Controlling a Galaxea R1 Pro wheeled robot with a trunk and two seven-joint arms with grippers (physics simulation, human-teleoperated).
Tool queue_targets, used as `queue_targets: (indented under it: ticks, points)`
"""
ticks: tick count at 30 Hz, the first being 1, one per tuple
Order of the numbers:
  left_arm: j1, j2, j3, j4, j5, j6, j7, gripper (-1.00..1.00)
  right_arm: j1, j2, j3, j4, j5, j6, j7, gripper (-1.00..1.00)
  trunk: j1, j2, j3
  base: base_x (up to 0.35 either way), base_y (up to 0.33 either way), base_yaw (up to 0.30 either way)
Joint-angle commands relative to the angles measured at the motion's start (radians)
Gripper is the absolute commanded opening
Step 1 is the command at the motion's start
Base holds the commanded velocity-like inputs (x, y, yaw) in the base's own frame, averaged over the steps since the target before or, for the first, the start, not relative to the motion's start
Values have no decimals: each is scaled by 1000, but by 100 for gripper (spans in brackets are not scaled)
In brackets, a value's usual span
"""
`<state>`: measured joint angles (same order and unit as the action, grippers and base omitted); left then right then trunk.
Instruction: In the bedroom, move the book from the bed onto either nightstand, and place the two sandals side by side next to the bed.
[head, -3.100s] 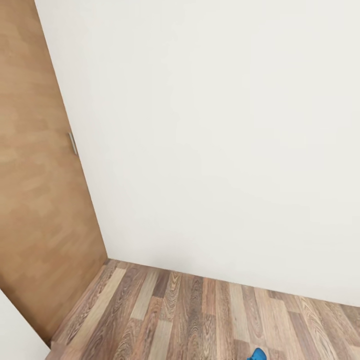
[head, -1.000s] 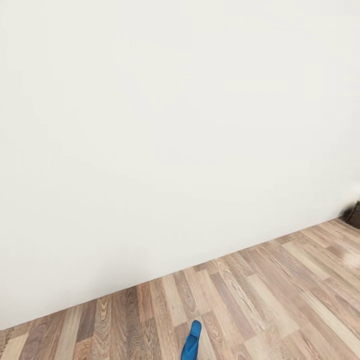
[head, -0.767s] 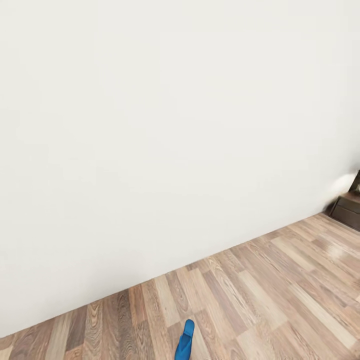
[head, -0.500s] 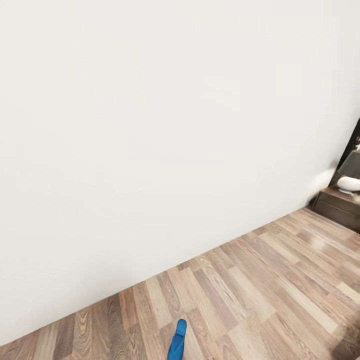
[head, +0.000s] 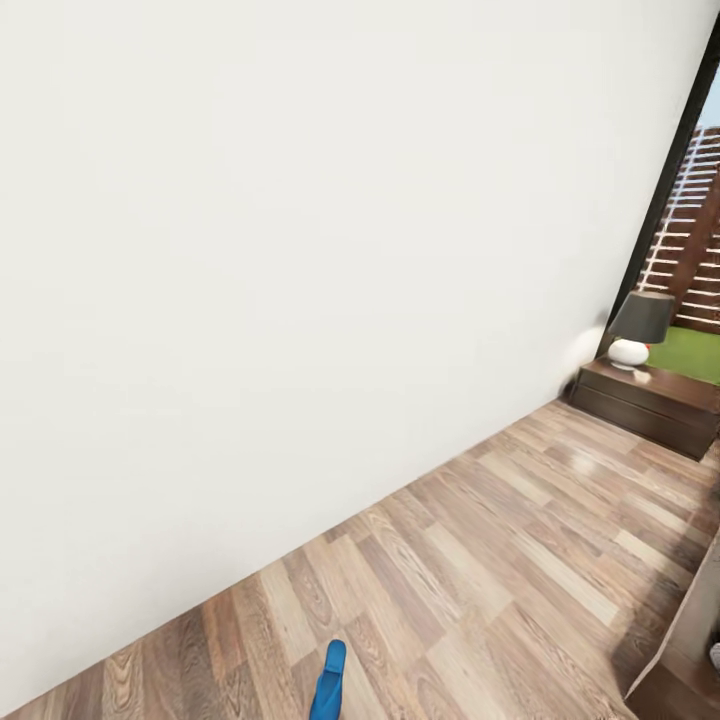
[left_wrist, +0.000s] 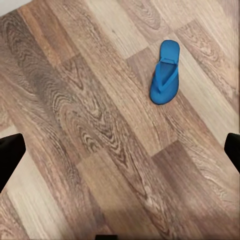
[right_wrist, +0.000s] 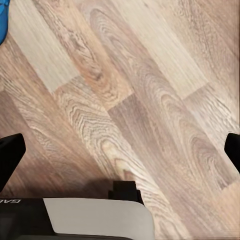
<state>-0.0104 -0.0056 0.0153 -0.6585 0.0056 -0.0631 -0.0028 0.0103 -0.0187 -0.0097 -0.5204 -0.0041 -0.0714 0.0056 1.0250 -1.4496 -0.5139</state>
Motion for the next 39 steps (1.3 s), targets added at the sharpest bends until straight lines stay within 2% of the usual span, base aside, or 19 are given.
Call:
queue_targets:
  ticks: [1, 6, 20, 39]
  points:
    - [0, -1, 2, 0, 1, -3, 0, 100, 0, 0, -1, -1, 0, -2, 1, 100, 0, 0, -1, 0, 0, -118]
    - [0, -1, 3, 0, 1, -2, 0, 100, 0, 0, -1, -1, 0, -2, 0, 100, 0, 0, -1, 4, 18, -35]
    - [0, -1, 3, 0, 1, -3, 0, 100, 0, 0, -1, -1, 0, -2, -2, 100, 0, 0, -1, 101, 208, -11]
    - [0, -1, 3, 0, 1, -3, 0, 100, 0, 0, -1, -1, 0, -2, -2, 100, 0, 0, -1, 8, 12, -172]
